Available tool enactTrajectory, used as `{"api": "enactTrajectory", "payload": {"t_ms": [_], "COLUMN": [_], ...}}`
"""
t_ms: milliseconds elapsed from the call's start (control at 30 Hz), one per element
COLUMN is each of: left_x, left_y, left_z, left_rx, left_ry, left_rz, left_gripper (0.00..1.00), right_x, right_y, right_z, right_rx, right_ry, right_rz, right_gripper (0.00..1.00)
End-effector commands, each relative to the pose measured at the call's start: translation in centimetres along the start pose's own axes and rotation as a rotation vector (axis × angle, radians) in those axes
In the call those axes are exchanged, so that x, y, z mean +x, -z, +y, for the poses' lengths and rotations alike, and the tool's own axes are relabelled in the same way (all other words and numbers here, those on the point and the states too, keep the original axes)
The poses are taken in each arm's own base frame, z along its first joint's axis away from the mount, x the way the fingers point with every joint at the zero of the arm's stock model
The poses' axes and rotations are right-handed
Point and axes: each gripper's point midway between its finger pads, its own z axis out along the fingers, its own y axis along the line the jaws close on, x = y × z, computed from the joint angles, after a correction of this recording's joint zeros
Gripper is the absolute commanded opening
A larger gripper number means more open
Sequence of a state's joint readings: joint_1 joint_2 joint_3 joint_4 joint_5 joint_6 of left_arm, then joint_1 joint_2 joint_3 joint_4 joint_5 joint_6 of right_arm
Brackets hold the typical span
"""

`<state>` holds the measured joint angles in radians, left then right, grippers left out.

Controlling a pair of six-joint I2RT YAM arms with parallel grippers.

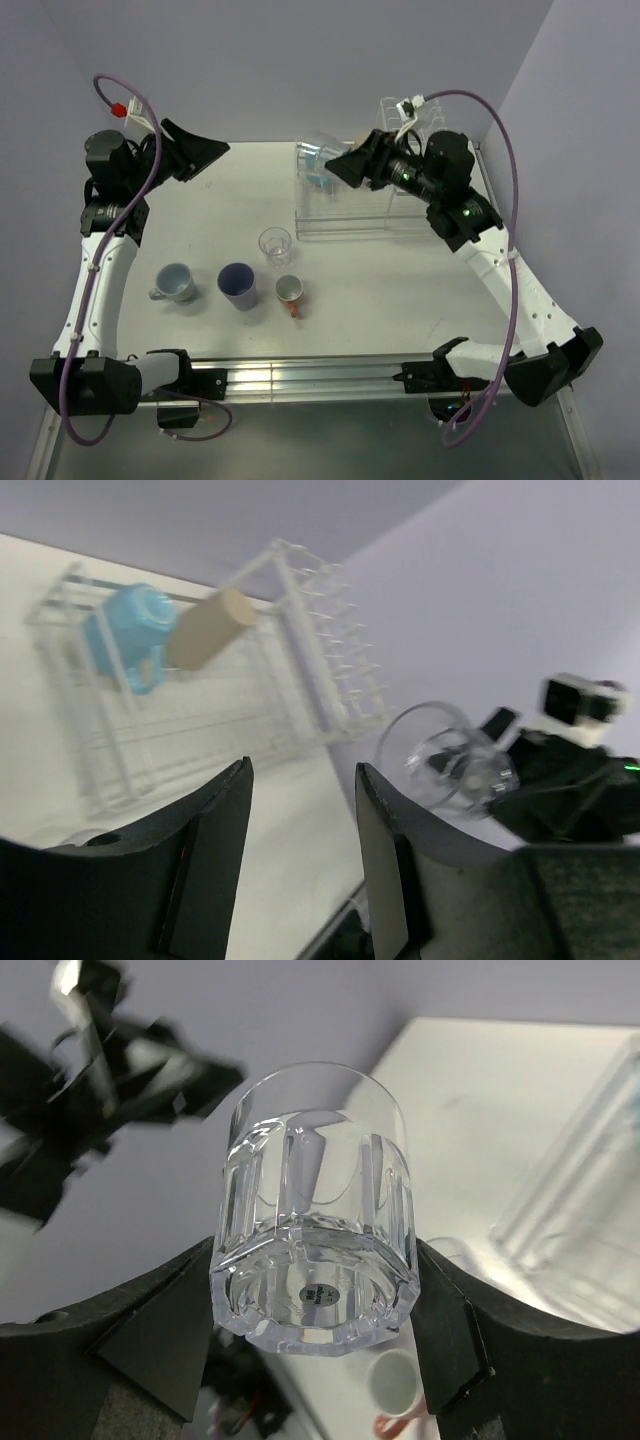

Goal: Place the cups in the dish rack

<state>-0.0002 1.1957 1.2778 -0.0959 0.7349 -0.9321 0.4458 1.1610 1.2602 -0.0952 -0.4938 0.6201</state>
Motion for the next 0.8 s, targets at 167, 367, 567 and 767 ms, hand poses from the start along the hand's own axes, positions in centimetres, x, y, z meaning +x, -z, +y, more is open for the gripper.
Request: {"api": "enactTrajectory", "payload": {"t_ms": [167,367,567,767], "left_x": [1.4,2.0,3.5,4.5], "left_y": [1.1,2.4,3.2,3.3], "left_z": [8.7,11.0,12.8,13.8], "left_rx": [-0.368,-0.476,-0.518,-0.528], "left_ry": [-0.052,-0.098,-0.112,-0.111], "left_rz": [-0.002,-0.005,0.017,0.034], "left_gripper": [0.5,0.5,0.5,0.5], "right_x": [-4.0,-1.5,2.7,7.0], "right_y": [-0.5,-4.4,-8.8,-12.0], "right_z": [-9.9,-15.0,-18.1,-21.3], "right_rx": [0.584,0.744,0.788,0.831], "right_ry": [0.205,0.246,0.271,0.283], "right_rz": [0.068,0.202,0.342,0.457], "right_gripper": [0.0,0.0,0.0,0.0]}}
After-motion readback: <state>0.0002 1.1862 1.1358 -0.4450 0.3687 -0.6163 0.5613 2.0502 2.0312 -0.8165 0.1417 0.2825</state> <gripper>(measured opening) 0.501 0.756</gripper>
